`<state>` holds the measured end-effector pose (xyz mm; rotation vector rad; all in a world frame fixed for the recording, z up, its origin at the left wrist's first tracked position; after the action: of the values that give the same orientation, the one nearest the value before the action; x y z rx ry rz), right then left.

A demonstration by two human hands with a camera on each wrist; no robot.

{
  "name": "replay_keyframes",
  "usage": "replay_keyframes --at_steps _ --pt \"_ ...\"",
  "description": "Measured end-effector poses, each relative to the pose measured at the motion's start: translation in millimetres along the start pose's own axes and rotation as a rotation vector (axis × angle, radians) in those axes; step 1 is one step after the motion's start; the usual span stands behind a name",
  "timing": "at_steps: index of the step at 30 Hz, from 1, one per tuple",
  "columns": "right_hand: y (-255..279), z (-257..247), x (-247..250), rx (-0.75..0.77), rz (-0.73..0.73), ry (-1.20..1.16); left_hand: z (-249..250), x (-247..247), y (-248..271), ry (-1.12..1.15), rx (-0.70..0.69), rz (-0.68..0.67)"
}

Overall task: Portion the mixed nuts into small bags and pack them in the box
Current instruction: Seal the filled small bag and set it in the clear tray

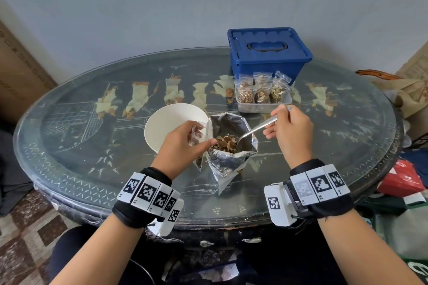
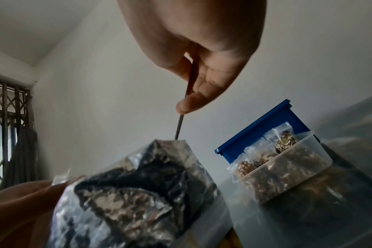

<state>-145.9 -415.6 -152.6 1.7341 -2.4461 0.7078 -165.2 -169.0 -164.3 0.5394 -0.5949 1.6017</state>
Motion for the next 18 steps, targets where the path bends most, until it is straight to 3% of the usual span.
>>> replay_keyframes --at_steps 10,18 --pt "-5 -3 20 0.007 0.084 -0.033 6 6 -14 -0.036 -0.011 -0.056" --pt "-15 -13 37 0.024 0.147 -0.070 30 -6 -24 -0.342 -0.134 -0.183"
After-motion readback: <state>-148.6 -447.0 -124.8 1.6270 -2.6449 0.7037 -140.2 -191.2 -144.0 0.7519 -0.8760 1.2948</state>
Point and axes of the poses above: each hand's wrist, its own y-axis away from the middle knuckle, its own x-axis out of the back of the hand, z = x × y, the point moved 10 cm from there along -y, towards the middle knuckle, and after that the axes turned 11 degrees about x, right-handed, at the moved point
